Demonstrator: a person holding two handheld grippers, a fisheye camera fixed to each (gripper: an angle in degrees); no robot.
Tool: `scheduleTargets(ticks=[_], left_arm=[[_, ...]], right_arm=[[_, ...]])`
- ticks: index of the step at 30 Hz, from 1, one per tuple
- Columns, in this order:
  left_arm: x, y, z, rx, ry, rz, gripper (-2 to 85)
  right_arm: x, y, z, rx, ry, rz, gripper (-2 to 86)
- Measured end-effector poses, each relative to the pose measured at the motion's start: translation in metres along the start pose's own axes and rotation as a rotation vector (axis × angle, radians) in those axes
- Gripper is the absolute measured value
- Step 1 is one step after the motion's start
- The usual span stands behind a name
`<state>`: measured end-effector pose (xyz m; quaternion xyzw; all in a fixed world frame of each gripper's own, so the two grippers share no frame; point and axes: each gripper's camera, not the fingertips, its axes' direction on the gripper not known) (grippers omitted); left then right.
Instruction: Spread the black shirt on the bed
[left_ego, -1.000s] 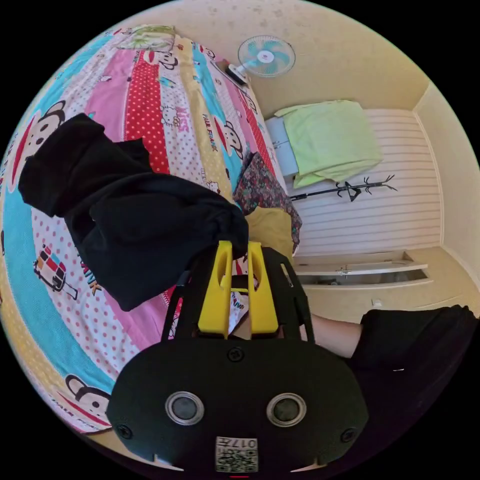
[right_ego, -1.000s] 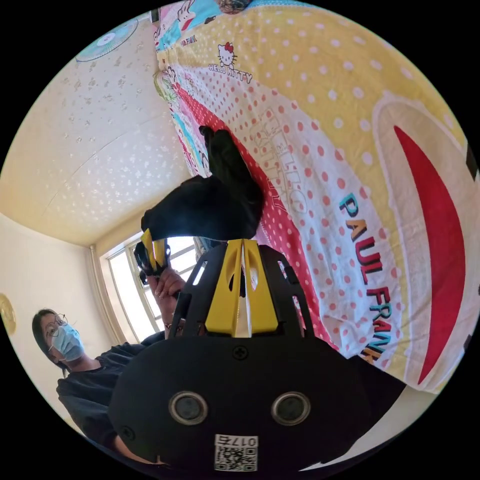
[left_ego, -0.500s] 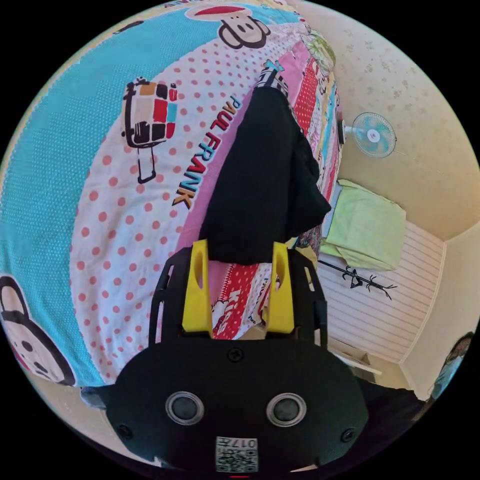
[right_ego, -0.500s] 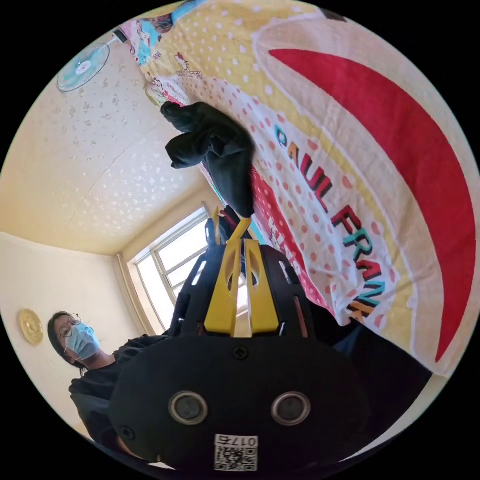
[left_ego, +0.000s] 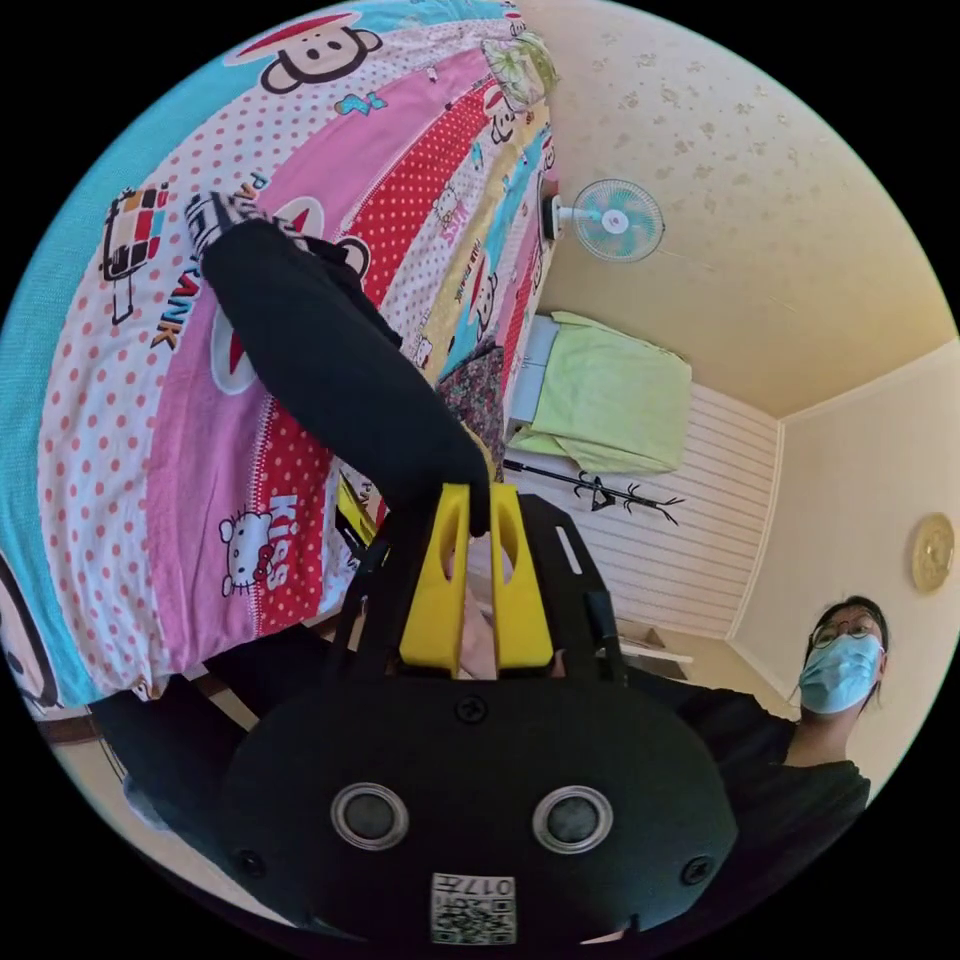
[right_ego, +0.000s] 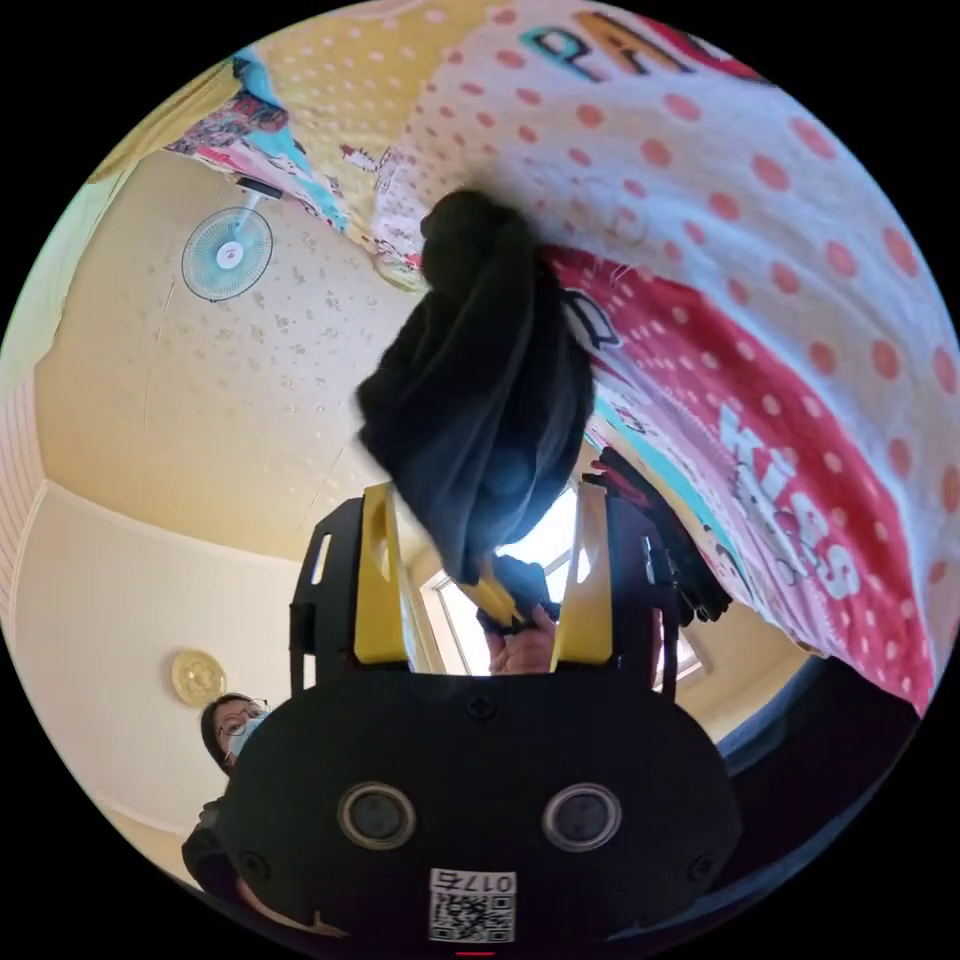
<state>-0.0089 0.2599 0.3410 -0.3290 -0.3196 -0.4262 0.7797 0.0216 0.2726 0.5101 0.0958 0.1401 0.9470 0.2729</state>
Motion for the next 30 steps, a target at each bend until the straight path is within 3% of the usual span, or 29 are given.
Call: scheduleTargets(ticks=[4,8,13,19,22,24,27,30], left_arm=[[0.05,0.007,-0.005,-0.01,0.05,0.091,3.9],[0.109,0.007,0.017,-0.079,0.155,0.225,3.8],[0.199,0.028,0.099,-0.278,0.155,0.422,4.0],[0.196,0.058,0.213,-0.579,0.1,0.402,0.8],[0.16,0.063,0.224,-0.61,0.03,0.303,-0.6],[0.131,0.059,0.214,-0.592,-0.1,0.223,-0.9],[0.075,0.052,0.17,-0.522,-0.307,0.082,-1.0],[0.014,0.06,0.098,-0.422,-0.51,-0.101,-1.0]], right_arm=[[-0.037,0.001,0.012,-0.083,0.034,-0.028,17.9],[-0.123,0.001,0.03,-0.272,0.077,-0.241,16.8],[-0.227,0.016,0.012,-0.416,0.072,-0.478,15.3],[-0.297,0.026,-0.091,-0.39,0.347,-0.663,12.9],[-0.276,0.008,-0.193,-0.151,0.62,-0.572,11.4],[-0.222,0.008,-0.295,0.067,0.849,-0.31,9.8],[-0.124,0.067,-0.401,0.27,0.908,0.178,7.1],[-0.056,0.144,-0.438,0.433,0.888,0.374,2.8]])
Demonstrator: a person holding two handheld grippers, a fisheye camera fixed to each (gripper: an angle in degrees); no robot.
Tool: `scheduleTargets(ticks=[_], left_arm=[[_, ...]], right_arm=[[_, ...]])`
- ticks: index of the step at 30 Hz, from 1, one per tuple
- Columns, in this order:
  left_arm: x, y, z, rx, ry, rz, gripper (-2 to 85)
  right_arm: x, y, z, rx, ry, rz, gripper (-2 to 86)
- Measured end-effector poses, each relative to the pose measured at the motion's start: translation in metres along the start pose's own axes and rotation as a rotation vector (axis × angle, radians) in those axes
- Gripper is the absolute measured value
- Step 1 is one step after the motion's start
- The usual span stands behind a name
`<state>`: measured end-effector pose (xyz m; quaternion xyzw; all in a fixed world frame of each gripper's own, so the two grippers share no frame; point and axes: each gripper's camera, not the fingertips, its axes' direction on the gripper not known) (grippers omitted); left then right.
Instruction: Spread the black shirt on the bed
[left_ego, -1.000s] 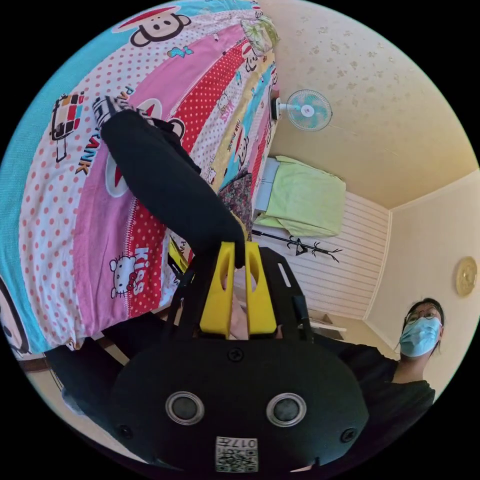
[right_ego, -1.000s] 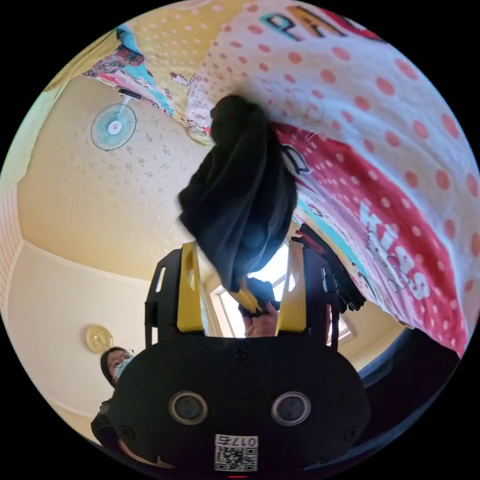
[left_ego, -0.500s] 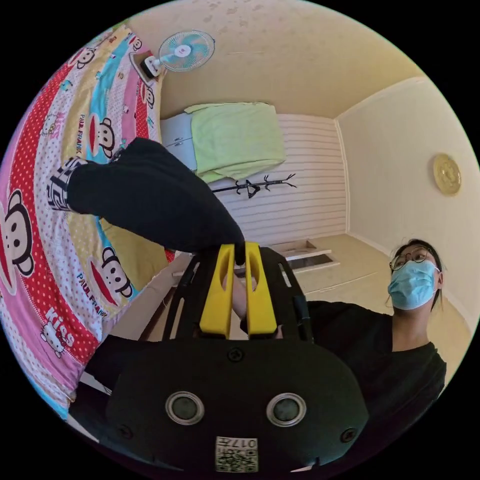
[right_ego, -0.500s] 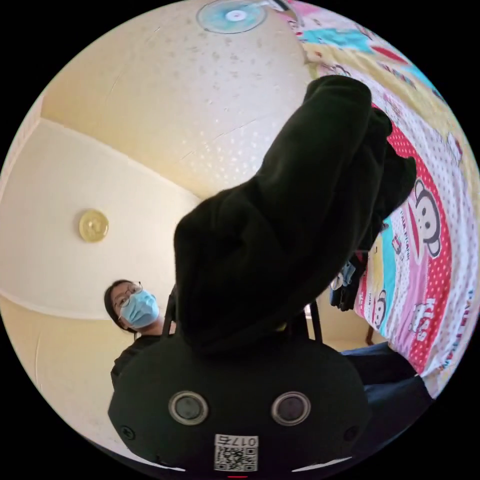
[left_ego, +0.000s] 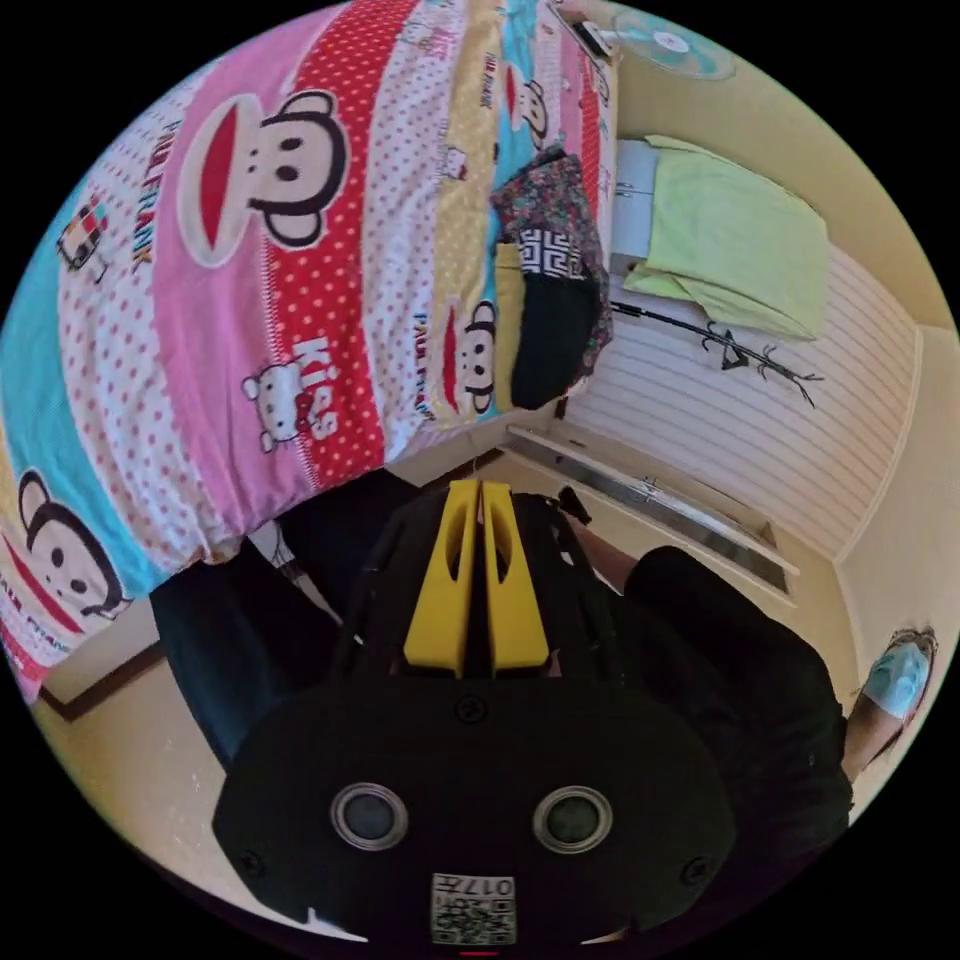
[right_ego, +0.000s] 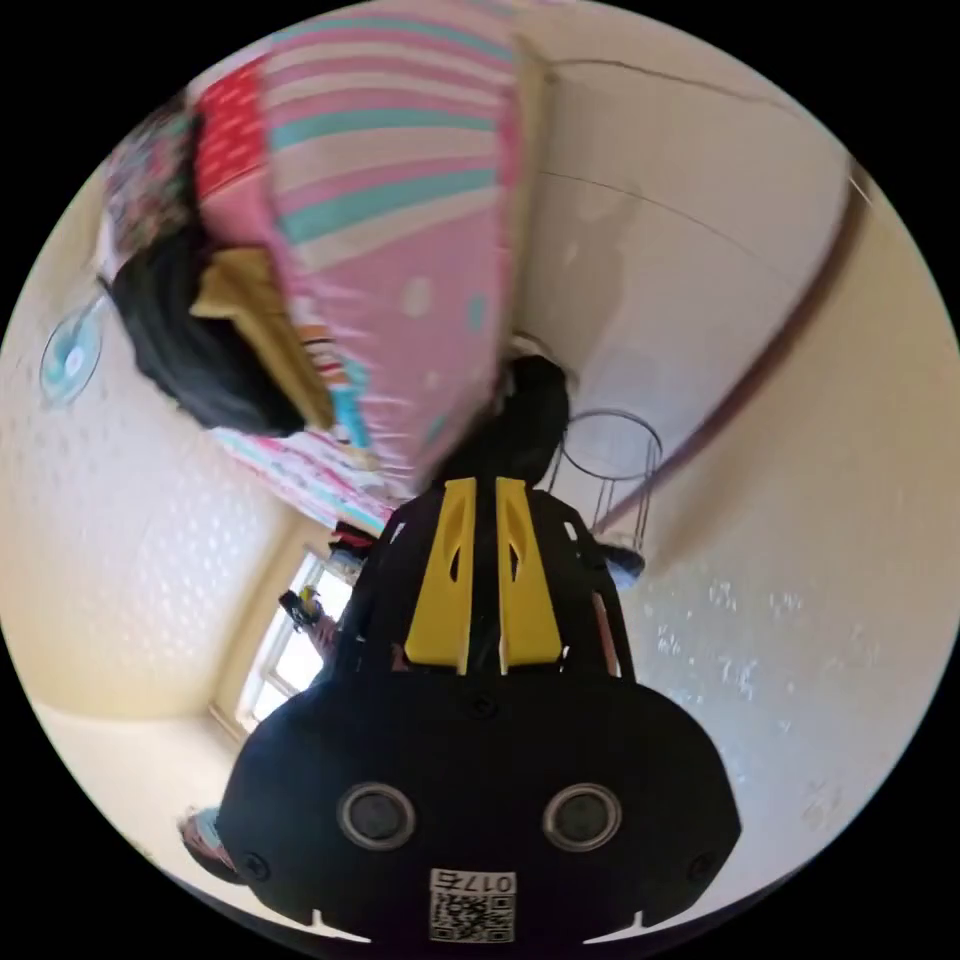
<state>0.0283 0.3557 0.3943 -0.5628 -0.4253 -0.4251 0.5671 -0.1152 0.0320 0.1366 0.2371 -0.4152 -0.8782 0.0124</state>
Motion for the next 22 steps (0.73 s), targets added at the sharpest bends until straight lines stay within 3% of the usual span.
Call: scheduleTargets(ticks=[2,4,6,9,12,15,18,22], left_arm=[[-0.058,0.026,-0.017,0.007,-0.091,-0.163,-1.0],[-0.132,0.08,-0.033,-0.081,-0.219,-0.464,-1.0],[-0.171,0.132,-0.046,-0.148,-0.267,-0.705,-1.0],[-0.189,0.203,-0.071,-0.012,-0.159,-0.906,-1.0],[-0.179,0.236,-0.083,0.273,0.083,-0.852,-1.0],[-0.169,0.24,-0.072,0.354,0.202,-0.794,-1.0],[-0.154,0.229,-0.058,0.315,0.166,-0.682,-1.0],[-0.125,0.23,-0.052,0.292,-0.065,-0.49,-1.0]], right_arm=[[0.034,0.021,0.018,0.029,-0.022,0.053,1.5],[0.052,0.036,0.042,0.015,0.003,0.081,1.0],[0.054,0.043,0.076,-0.06,0.113,0.084,0.6],[0.018,0.039,0.108,-0.077,0.35,-0.006,0.4],[-0.053,0.04,0.131,0.057,0.621,-0.191,0.2],[-0.136,0.049,0.171,0.105,0.795,-0.443,0.2],[-0.224,0.094,0.211,0.205,0.918,-0.794,0.2],[-0.299,0.197,0.242,0.421,0.984,-1.229,0.3]])
